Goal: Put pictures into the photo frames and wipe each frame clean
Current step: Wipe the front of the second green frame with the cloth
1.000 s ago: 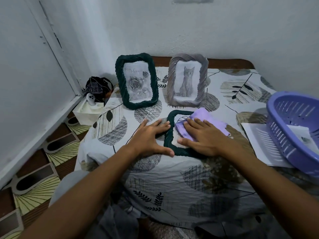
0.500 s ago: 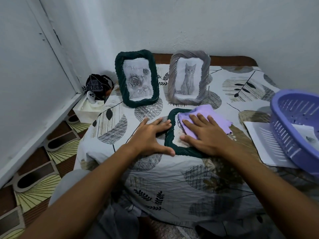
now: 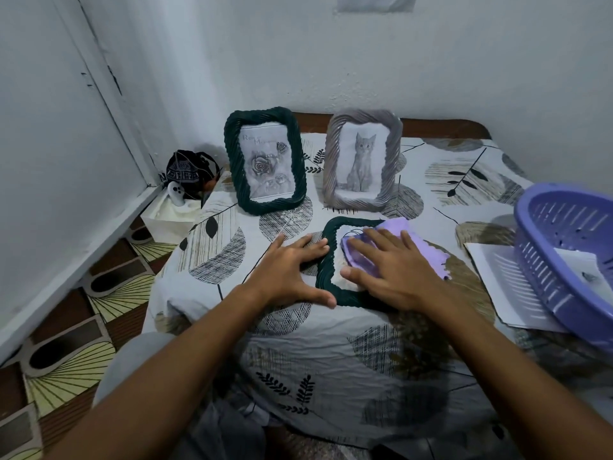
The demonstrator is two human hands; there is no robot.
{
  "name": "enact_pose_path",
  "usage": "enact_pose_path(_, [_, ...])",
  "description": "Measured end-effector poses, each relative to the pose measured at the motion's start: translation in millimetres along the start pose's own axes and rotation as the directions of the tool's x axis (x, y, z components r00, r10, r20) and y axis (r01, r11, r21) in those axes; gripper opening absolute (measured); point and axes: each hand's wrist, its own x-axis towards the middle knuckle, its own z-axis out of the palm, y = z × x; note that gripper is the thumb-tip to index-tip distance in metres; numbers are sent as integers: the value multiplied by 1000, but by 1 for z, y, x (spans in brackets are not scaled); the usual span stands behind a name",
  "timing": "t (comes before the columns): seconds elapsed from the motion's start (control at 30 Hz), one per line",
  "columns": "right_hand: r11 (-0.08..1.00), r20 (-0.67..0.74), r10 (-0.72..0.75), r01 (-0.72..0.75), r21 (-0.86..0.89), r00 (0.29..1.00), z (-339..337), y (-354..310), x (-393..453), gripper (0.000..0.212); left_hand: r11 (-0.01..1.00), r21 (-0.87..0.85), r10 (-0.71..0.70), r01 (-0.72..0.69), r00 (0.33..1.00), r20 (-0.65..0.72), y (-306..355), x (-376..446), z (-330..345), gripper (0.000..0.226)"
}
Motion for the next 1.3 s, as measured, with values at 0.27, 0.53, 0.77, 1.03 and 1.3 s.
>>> enact_pose_path(0.27, [986,38,131,-126,-107,991,13,8,21,104,1000,19,3,-3,1000,16,-2,0,1,118])
enact_pose_path(0.53, [996,82,-6,14,-93,997,15,-3,9,113,1000,22,-1,0,1000,28,-2,1,0,120])
enact_pose_path(0.77, [984,56,159,-153,-96,986,14,-1,41,102,1000,28,0,-2,998,63,1,2,-2,119])
enact_pose_path(1.03, [981,61,139,-129,-144,988,12,3,28,96,1000,21,-9,8,998,64,-1,3,-1,120])
enact_pose_path(1.3, [991,32,86,-83,-101,996,15,3,37,93,1000,8,-17,17,997,69,-2,2,-1,121])
